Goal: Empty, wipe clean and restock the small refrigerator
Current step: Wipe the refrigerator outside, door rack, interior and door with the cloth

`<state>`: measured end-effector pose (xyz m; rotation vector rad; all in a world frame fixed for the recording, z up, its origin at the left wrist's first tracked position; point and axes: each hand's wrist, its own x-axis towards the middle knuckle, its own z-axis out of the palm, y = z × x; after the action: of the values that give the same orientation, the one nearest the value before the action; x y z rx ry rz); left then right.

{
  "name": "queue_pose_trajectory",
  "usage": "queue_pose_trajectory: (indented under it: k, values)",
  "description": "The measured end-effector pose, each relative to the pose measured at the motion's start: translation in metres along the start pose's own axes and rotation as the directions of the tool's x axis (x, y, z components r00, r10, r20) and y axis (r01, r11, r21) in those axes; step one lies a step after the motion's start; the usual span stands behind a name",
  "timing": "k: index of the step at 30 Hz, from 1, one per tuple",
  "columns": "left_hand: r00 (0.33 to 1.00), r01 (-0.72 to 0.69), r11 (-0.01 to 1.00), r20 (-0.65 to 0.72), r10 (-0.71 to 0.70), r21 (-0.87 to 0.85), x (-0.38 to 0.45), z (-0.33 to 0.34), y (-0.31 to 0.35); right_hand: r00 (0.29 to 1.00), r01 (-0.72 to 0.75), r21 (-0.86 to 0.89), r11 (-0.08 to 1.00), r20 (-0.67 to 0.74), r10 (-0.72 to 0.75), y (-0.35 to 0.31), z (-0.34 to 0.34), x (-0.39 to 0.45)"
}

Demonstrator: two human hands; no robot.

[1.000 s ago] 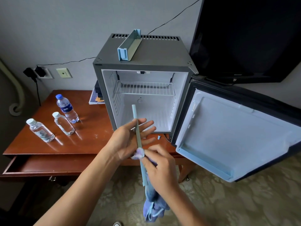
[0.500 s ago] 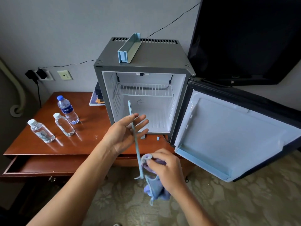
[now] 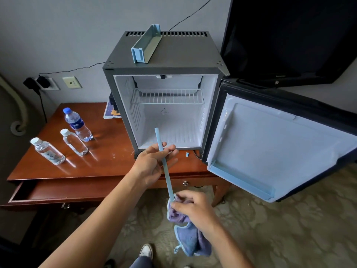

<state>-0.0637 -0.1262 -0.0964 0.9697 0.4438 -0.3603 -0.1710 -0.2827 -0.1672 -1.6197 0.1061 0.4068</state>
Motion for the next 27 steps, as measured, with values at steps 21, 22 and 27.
queue_pose_trajectory:
  k: [21,22,27]
  values:
    - [0.989,0.023,0.866,0.116,-0.093,0.500,0.103,-0.111,0.014,0.754,-0.555,-0.431,0.711,-0.622,0.212,0.045,-0.030,0.247]
    - [0.987,0.019,0.862,0.128,-0.097,0.507,0.107,-0.115,0.014,0.753,-0.574,-0.486,0.659,-0.630,0.191,0.049,-0.034,0.265]
    - [0.978,-0.016,0.834,0.180,-0.100,0.552,0.123,-0.134,0.017,0.778,-0.588,-0.647,0.485,-0.616,0.122,0.088,-0.038,0.329]
